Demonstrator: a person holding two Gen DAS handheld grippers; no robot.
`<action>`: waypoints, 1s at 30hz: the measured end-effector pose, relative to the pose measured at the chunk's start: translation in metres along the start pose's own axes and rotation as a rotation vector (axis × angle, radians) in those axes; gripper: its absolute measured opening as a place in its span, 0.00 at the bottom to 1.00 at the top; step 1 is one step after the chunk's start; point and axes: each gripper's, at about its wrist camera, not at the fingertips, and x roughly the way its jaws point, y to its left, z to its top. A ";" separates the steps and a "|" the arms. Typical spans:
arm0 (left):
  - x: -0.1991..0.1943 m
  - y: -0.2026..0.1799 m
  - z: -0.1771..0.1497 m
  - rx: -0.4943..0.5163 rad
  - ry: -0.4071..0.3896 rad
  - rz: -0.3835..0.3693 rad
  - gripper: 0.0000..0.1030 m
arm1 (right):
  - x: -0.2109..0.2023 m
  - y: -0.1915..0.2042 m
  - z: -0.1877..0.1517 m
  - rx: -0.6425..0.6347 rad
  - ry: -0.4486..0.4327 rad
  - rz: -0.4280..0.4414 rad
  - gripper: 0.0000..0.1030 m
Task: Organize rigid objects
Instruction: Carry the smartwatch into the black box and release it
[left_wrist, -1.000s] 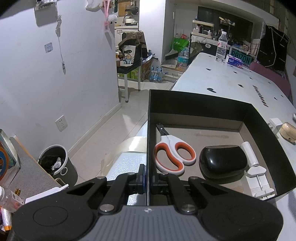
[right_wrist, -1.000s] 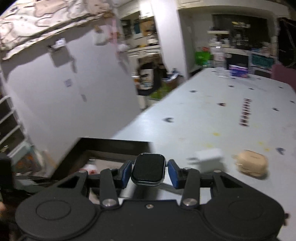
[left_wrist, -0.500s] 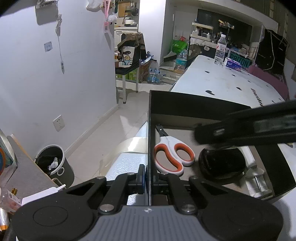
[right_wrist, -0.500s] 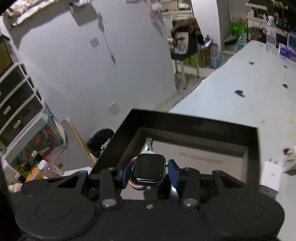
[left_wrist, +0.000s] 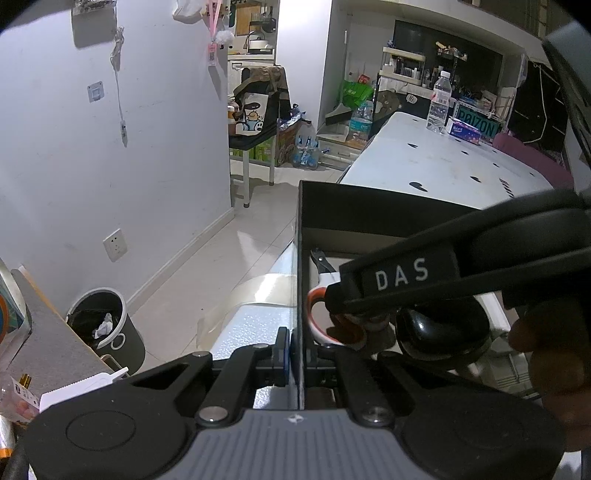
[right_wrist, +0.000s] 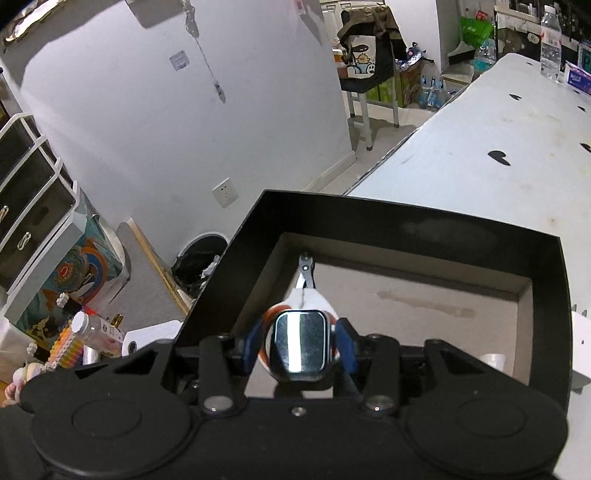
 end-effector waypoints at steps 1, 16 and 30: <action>0.000 0.000 0.000 0.000 0.000 0.000 0.05 | -0.002 -0.001 0.001 0.004 0.000 0.003 0.45; 0.000 0.000 0.000 0.000 0.000 0.000 0.05 | -0.072 -0.024 -0.013 0.001 -0.099 -0.044 0.54; 0.000 0.001 0.000 -0.001 0.002 0.001 0.05 | -0.115 -0.050 -0.043 0.025 -0.161 -0.105 0.84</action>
